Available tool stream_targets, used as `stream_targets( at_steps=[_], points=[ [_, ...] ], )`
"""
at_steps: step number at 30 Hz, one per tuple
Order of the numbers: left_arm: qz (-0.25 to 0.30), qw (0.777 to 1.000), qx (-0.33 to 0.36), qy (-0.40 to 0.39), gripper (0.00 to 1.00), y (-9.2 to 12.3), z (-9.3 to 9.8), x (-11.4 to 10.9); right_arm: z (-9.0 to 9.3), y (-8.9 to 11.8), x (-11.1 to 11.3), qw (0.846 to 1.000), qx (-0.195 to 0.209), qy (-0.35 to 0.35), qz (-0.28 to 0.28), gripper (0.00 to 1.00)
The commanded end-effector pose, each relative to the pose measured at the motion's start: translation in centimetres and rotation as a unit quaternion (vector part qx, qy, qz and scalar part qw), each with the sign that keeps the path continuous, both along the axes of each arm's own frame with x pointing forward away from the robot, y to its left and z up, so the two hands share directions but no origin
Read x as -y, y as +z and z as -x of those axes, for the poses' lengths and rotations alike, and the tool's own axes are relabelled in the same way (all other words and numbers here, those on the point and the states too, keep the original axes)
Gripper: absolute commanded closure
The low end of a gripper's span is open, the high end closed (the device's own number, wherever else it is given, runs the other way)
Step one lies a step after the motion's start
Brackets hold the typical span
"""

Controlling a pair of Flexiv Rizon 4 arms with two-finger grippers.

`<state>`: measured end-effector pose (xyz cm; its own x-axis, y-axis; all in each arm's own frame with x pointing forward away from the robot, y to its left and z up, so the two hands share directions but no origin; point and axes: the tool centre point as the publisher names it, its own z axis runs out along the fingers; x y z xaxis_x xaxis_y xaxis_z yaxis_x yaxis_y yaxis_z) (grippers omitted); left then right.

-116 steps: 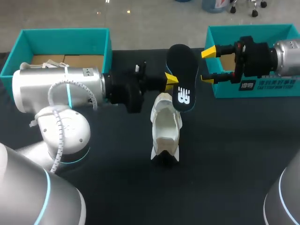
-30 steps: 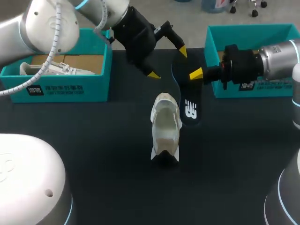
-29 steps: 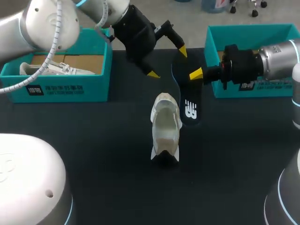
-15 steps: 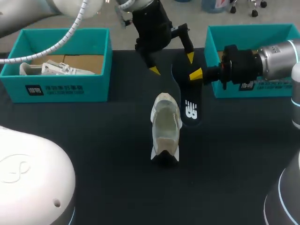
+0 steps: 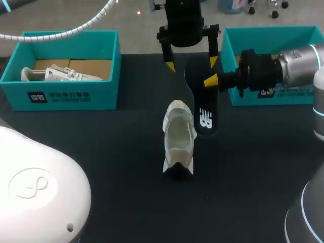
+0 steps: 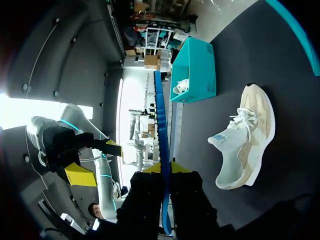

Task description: Take the shoe out of the shoebox, open the shoe tongue, remove and reinsert the insole, then place the shoe into the shoebox

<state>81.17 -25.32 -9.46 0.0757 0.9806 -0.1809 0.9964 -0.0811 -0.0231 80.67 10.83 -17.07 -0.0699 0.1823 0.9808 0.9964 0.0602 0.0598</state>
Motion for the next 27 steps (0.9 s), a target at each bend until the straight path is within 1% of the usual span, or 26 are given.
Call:
stream_targets(
  at_steps=[1,14,23,27],
  points=[
    [-0.088,0.996,0.008,-0.003,0.0,0.31,-0.3,0.4,-0.23,-0.16,-0.37,1.0,0.001,-0.001,-0.002,1.0],
    [-0.077,0.997,0.014,-0.005,0.0,0.41,-0.36,0.28,-0.21,-0.08,-0.47,1.0,0.002,-0.004,-0.003,1.0],
    [-0.07,0.997,0.016,-0.004,0.0,0.29,-0.04,0.13,-0.15,-0.03,-0.47,1.0,0.001,-0.003,-0.002,1.0],
    [-0.053,0.998,0.018,0.002,0.0,0.15,0.14,0.0,-0.11,-0.03,-0.45,1.0,0.0,-0.001,-0.002,1.0]
  ],
)
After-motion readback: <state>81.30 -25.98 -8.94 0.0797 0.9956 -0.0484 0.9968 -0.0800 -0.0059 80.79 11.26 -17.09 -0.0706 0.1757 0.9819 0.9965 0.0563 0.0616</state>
